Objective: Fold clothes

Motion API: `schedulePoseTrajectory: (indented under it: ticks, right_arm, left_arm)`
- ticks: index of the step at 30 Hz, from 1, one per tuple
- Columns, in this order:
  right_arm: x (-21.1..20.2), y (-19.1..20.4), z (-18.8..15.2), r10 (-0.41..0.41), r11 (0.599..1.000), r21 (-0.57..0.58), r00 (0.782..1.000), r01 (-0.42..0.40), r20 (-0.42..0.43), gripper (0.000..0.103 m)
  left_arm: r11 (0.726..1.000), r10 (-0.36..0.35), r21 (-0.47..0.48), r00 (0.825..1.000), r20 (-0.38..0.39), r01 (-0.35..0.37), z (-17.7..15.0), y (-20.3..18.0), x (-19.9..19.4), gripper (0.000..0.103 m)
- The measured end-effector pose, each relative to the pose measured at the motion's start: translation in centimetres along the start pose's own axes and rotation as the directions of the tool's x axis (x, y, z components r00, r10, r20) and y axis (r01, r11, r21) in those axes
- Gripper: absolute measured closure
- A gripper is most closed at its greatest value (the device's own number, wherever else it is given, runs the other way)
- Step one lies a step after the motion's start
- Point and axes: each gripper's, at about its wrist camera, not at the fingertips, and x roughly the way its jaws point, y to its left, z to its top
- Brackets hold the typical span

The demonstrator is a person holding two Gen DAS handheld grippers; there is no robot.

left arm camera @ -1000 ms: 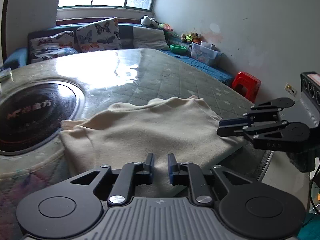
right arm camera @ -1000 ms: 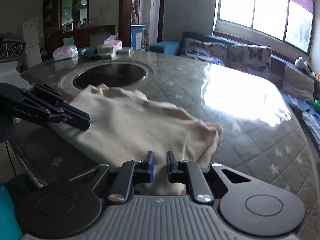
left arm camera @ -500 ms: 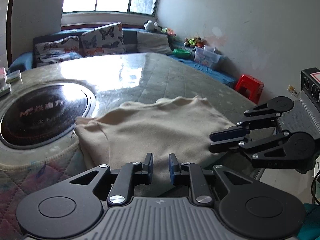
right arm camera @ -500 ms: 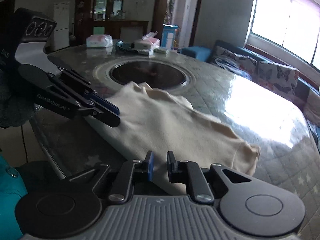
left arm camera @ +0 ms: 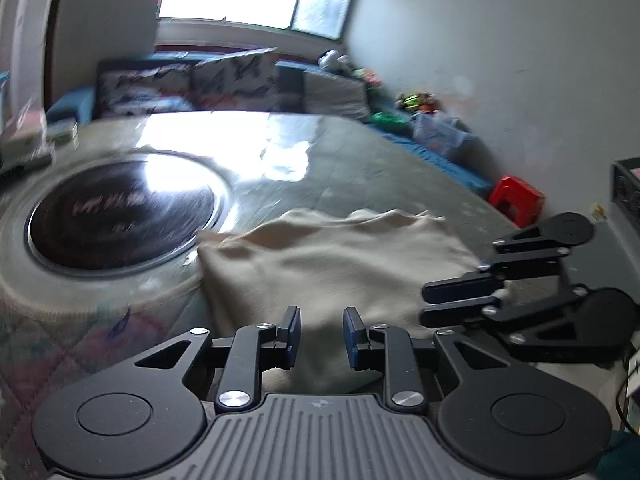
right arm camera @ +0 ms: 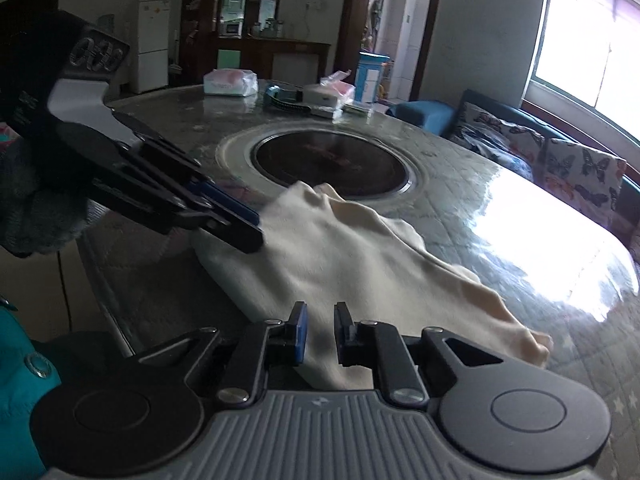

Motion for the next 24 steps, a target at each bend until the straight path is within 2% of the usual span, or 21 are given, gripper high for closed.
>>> schedulePoseTrajectory:
  ticks: [4,8,10,14,15,16,18,21,24]
  right_arm:
    - [1.0,0.7,0.2,0.022,0.999,-0.026,0.999,-0.022,-0.029,0.09]
    - [1.2,1.3,0.9,0.036,0.997,-0.062,0.999,-0.038,-0.033,0.09]
    - [1.5,1.8,1.6,0.053,0.995,-0.085,0.998,-0.054,-0.023,0.083]
    - [2.7,3.3,3.0,0.106,0.983,-0.152,0.994,-0.107,-0.014,0.08]
    - [3.1,3.8,3.3,0.119,0.978,-0.172,0.993,-0.119,-0.014,0.075]
    - [3.4,4.3,3.6,0.132,0.973,-0.191,0.991,-0.132,-0.013,0.068]
    - [4.1,5.5,4.2,0.153,0.96,-0.234,0.988,-0.152,-0.015,0.064]
    - [5.2,6.9,4.7,0.156,0.944,-0.29,0.987,-0.158,-0.029,0.062]
    - [6.3,8.1,4.7,0.115,0.933,-0.339,0.993,-0.122,-0.04,0.062]
  left_arm:
    - [0.999,-0.02,-0.046,1.0,0.004,0.02,-0.3,0.9,-0.2,0.079]
    - [0.998,0.005,-0.056,0.999,0.041,-0.003,0.4,1.4,-1.4,0.078]
    - [0.995,0.036,-0.093,0.998,0.047,-0.031,0.8,2.1,-1.7,0.077]
    - [0.977,0.089,-0.196,0.996,0.027,-0.082,1.2,4.2,-1.9,0.075]
    - [0.972,0.097,-0.22,0.995,0.023,-0.089,1.2,4.7,-2.0,0.075]
    - [0.967,0.101,-0.239,0.995,0.022,-0.093,1.3,5.1,-2.2,0.072]
    - [0.957,0.109,-0.272,0.994,0.025,-0.099,1.3,5.7,-2.5,0.06]
    - [0.946,0.1,-0.312,0.995,0.027,-0.087,1.4,6.2,-2.6,0.056]
    - [0.933,0.081,-0.352,0.996,0.024,-0.067,1.5,6.4,-2.3,0.049]
